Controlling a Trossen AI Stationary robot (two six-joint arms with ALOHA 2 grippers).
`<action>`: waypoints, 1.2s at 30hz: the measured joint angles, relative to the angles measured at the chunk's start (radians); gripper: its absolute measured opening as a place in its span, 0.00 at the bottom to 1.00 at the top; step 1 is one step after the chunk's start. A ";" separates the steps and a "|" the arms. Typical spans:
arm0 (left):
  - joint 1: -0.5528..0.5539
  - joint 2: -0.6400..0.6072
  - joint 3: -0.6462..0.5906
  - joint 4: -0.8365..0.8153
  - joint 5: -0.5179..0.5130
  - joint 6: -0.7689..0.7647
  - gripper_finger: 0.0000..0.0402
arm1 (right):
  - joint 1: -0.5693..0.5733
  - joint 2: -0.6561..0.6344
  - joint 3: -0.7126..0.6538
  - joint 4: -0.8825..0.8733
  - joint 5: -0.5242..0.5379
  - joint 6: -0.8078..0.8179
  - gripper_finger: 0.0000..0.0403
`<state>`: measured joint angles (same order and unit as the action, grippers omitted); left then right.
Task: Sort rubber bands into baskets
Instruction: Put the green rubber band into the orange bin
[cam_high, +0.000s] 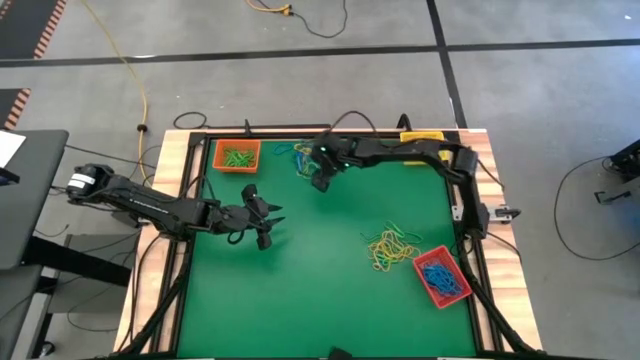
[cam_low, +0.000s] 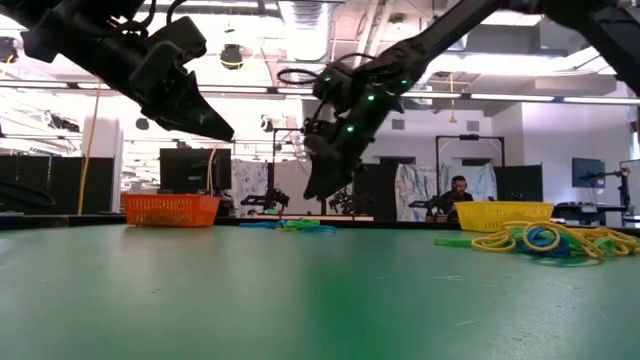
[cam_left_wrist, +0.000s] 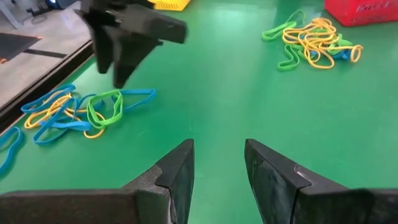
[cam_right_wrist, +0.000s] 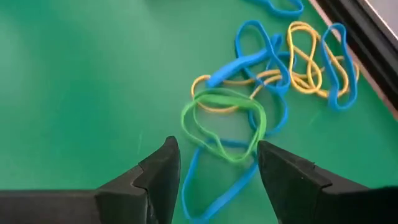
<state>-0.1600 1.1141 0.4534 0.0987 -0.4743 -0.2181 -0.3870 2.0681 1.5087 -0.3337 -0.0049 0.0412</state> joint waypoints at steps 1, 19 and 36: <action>-0.001 0.000 0.000 -0.004 0.002 0.000 0.33 | -0.001 0.019 0.032 -0.013 0.000 0.009 0.59; -0.003 0.000 0.000 -0.020 0.007 0.015 0.33 | 0.043 0.211 0.354 -0.344 0.080 0.048 0.59; -0.005 0.000 0.000 -0.045 0.024 -0.002 0.33 | 0.009 0.201 0.433 -0.861 0.068 -0.408 0.59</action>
<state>-0.1646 1.1141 0.4534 0.0537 -0.4500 -0.2203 -0.3779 2.2691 1.9419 -1.1944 0.0631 -0.3669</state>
